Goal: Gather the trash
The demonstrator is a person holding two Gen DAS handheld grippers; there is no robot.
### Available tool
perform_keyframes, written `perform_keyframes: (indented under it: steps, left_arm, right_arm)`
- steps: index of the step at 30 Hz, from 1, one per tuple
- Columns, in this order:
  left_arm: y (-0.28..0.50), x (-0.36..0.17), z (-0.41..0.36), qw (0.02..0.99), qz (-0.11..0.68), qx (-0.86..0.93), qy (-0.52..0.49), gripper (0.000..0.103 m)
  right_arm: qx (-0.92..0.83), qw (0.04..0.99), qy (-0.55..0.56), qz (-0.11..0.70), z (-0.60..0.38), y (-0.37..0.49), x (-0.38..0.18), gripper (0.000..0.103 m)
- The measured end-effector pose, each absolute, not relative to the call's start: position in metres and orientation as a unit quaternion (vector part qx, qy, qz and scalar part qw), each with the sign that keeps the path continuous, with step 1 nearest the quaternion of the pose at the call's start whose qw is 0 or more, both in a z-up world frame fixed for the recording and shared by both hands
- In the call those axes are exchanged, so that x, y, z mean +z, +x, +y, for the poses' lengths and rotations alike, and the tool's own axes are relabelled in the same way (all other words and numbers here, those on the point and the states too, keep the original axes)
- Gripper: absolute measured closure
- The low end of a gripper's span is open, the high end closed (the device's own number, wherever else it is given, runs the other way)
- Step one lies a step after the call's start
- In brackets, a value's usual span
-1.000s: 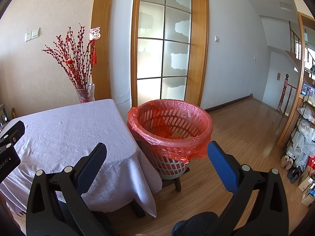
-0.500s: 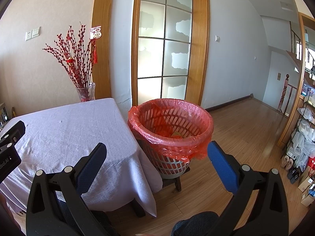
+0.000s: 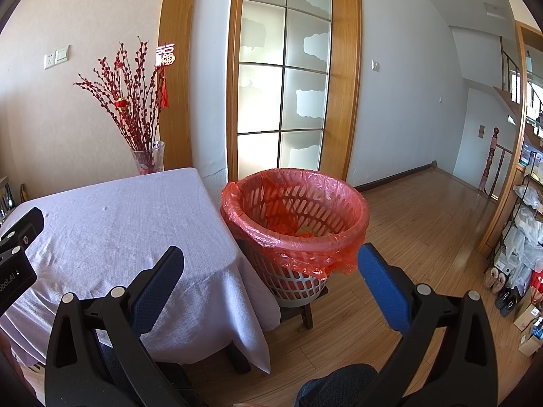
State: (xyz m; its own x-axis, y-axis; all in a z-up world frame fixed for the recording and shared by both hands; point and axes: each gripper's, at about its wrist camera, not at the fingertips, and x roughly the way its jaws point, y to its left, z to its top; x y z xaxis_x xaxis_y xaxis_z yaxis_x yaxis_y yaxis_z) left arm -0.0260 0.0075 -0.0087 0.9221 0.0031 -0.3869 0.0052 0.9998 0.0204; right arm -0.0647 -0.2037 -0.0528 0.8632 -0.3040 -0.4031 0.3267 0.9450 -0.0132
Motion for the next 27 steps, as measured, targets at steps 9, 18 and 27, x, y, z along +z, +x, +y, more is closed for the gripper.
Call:
perform_keyframes:
  steps: [9,18,27]
  left_arm:
    - [-0.0264,-0.0084,0.0069,0.980,0.197,0.000,0.011,0.004]
    - [-0.0267,-0.0087,0.0068,0.980,0.198,0.000,0.011,0.004]
    - [-0.0263,-0.0099,0.0069,0.980,0.200,-0.002,0.011,0.004]
  right_arm:
    - [-0.162,0.965,0.029,0.206,-0.2062,-0.0660,-0.0544,0.002]
    - [-0.162,0.965,0.028,0.206,-0.2063,-0.0661,-0.0541,0.002]
    - [-0.162,0.965,0.028,0.207,-0.2070,-0.0647,-0.0534,0.002]
